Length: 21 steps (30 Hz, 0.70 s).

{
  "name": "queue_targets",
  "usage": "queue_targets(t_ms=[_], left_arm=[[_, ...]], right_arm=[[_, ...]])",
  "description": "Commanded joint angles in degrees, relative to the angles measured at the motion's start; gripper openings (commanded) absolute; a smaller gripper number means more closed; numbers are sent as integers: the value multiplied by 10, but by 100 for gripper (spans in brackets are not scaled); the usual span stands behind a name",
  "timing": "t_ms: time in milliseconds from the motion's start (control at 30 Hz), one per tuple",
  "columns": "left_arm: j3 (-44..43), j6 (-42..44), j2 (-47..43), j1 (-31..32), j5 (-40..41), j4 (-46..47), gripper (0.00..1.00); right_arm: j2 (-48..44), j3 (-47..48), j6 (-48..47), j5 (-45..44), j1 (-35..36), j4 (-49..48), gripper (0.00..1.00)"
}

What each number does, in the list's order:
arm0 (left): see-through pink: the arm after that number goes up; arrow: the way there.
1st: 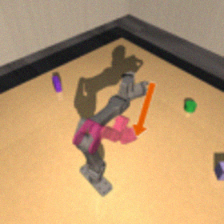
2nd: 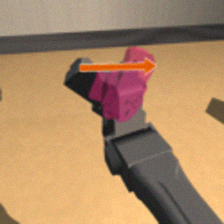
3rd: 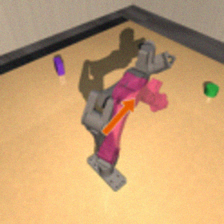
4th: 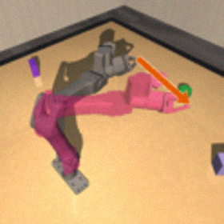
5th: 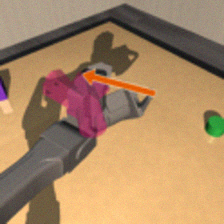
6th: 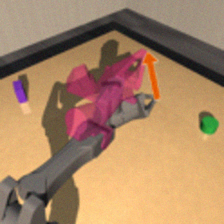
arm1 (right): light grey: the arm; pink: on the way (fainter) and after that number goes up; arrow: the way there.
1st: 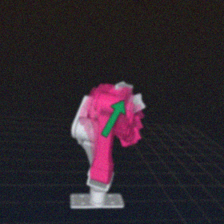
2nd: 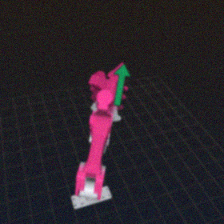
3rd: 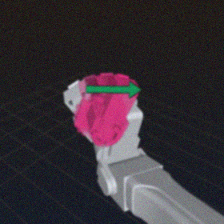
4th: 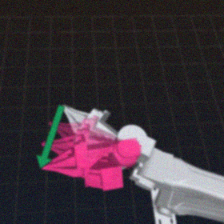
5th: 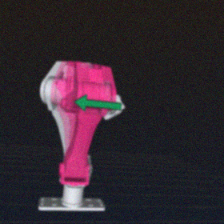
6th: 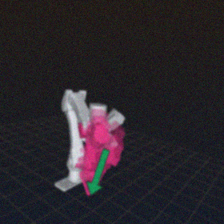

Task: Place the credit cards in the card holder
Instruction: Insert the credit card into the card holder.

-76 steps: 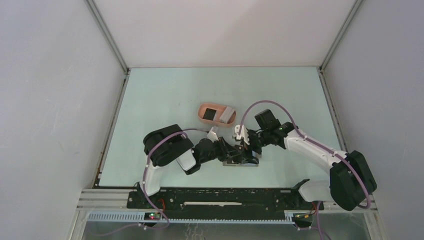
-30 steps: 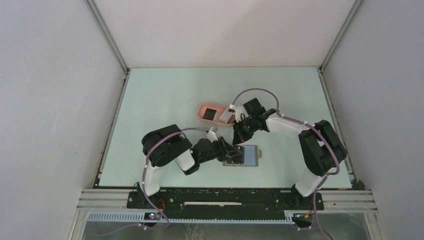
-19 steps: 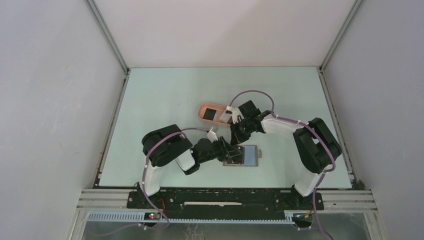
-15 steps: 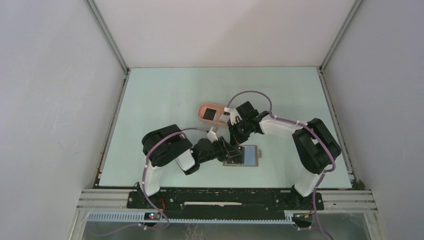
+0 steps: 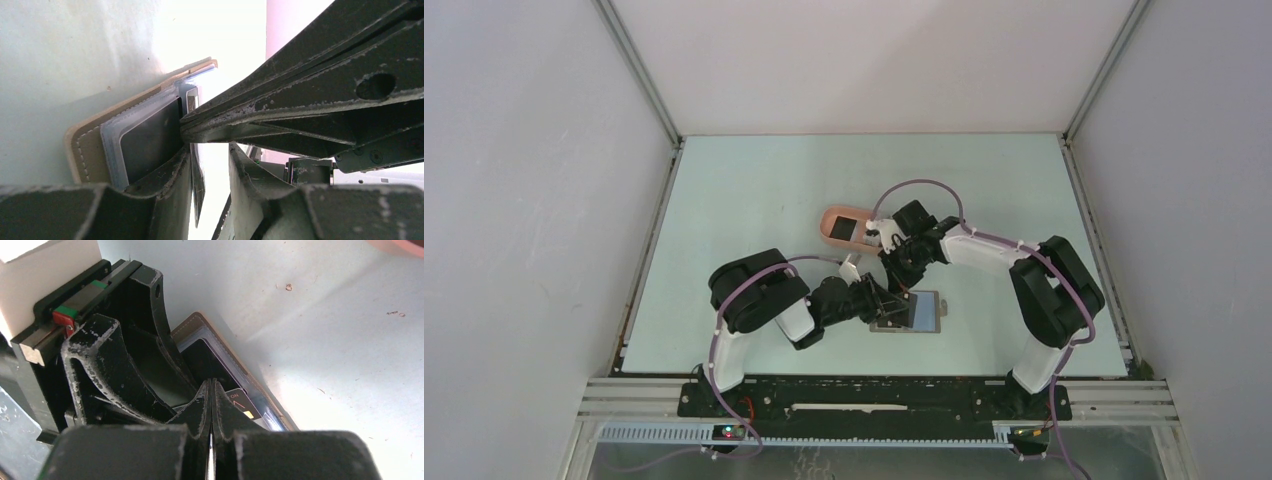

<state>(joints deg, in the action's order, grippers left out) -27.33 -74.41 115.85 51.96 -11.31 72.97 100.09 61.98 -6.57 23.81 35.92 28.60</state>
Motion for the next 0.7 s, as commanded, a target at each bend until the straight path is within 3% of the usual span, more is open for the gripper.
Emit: queue_targets(t_ms=[0,667], left_arm=[[-8,24,7,-1,2,-10,36],[11,29,-18,-2,7,-17,36]], right_arm=[[-1,25,-58,-6,-6,43,0],[34,62,-144,57,-34,142,3]])
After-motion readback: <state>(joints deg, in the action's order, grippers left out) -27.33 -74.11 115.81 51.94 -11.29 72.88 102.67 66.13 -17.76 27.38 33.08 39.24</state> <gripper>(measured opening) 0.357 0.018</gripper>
